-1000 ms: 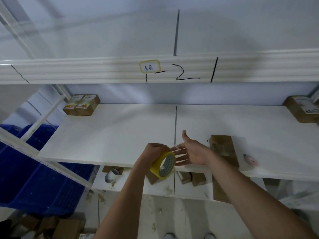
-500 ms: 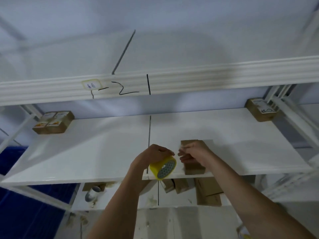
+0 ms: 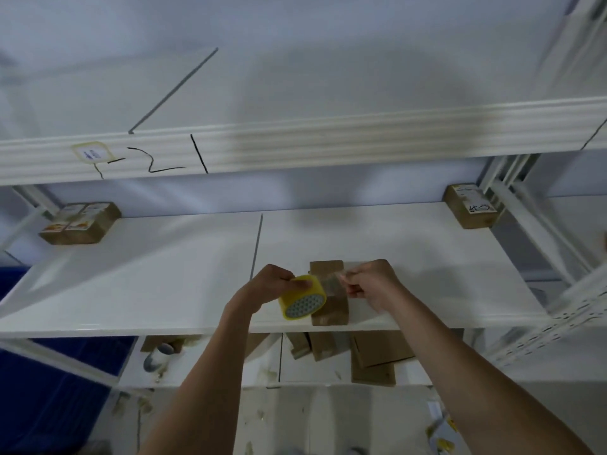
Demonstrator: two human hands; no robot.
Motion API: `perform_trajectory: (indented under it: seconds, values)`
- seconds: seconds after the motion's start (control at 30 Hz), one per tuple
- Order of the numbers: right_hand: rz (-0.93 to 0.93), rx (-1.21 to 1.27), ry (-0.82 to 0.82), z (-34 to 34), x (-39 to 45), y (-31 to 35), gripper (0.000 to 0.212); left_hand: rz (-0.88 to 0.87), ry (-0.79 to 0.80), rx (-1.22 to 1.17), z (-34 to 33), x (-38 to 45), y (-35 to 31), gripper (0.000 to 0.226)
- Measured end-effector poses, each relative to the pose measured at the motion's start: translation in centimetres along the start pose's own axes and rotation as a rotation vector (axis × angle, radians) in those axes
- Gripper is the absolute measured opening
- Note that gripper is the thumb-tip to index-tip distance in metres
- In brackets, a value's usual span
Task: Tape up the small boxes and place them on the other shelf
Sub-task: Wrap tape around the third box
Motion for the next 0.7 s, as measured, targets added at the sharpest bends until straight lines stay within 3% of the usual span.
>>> perform_trajectory:
  seconds: [0.3, 0.53, 0.6, 0.7]
  values:
    - [0.026, 0.01, -0.086, -0.1, 0.6, 0.5, 0.018, 0.114, -0.099, 0.133, 0.5, 2.5, -0.9, 0.034]
    - [0.063, -0.001, -0.119, 0.7, 1.4, 2.0, 0.013, 0.056, -0.064, 0.469, 1.2, 5.0, -1.4, 0.046]
    - [0.008, 0.013, -0.104, 1.0, 1.9, 1.9, 0.016, 0.034, -0.02, 0.474, 1.1, 5.5, -1.3, 0.045]
    - [-0.108, 0.086, -0.029, 1.8, 2.3, 1.4, 0.024, 0.008, 0.027, 0.258, 1.7, 5.8, -0.9, 0.041]
Point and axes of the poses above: each hand's wrist, its own x-axis towards the middle knuckle, its own z-axis out of the back of the hand, y = z × x, the point moved 5 cm from there along x, towards the middle knuckle, and after that the axes turned 9 degrees about -y, right-handed, at the moved point
